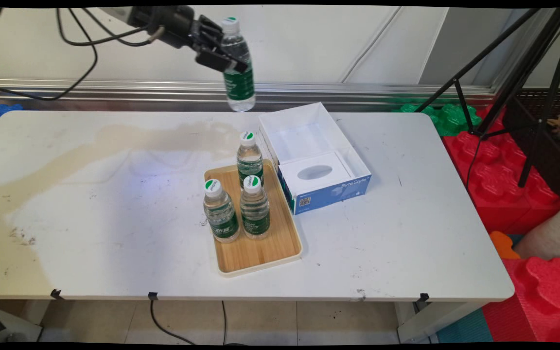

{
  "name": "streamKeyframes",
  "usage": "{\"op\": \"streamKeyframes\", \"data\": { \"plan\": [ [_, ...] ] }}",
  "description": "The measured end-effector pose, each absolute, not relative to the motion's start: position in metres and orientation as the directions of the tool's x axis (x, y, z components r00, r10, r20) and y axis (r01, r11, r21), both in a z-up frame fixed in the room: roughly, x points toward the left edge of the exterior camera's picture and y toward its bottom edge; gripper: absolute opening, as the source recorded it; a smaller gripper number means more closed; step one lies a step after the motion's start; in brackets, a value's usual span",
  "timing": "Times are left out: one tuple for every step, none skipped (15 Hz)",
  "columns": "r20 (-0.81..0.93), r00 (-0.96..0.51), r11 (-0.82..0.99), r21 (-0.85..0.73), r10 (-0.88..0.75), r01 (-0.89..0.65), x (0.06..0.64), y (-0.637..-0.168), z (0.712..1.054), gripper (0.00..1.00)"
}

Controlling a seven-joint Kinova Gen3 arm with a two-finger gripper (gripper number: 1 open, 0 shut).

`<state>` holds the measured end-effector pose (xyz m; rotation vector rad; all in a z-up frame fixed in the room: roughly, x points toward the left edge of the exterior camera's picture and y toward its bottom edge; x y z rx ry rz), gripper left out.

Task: Place the picked object on the tray

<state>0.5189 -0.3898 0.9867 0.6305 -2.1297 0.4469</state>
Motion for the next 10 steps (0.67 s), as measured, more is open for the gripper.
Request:
{"op": "streamKeyframes", "data": {
  "plan": [
    [0.804,-0.522,0.810,-0.089,-0.285,-0.580,0.523,-0.382,0.989,0.00],
    [0.798,-0.527,0.810,-0.086,-0.292,-0.580,0.526,-0.376,0.990,0.00],
    [0.792,-0.532,0.810,-0.084,-0.299,-0.580,0.529,-0.370,0.990,0.00],
    [0.787,-0.536,0.811,-0.079,-0.306,-0.580,0.532,-0.365,0.990,0.00],
    [0.780,-0.541,0.812,-0.074,-0.315,-0.580,0.535,-0.358,0.989,0.00],
    [0.775,-0.545,0.812,-0.071,-0.321,-0.579,0.537,-0.352,0.988,0.00],
    [0.771,-0.548,0.813,-0.068,-0.326,-0.579,0.539,-0.348,0.986,0.00],
    [0.767,-0.551,0.813,-0.067,-0.329,-0.578,0.540,-0.344,0.985,0.00],
    [0.761,-0.556,0.815,-0.063,-0.334,-0.576,0.541,-0.338,0.980,0.00],
    [0.755,-0.561,0.817,-0.058,-0.340,-0.573,0.542,-0.331,0.975,0.00]
  ]
}}
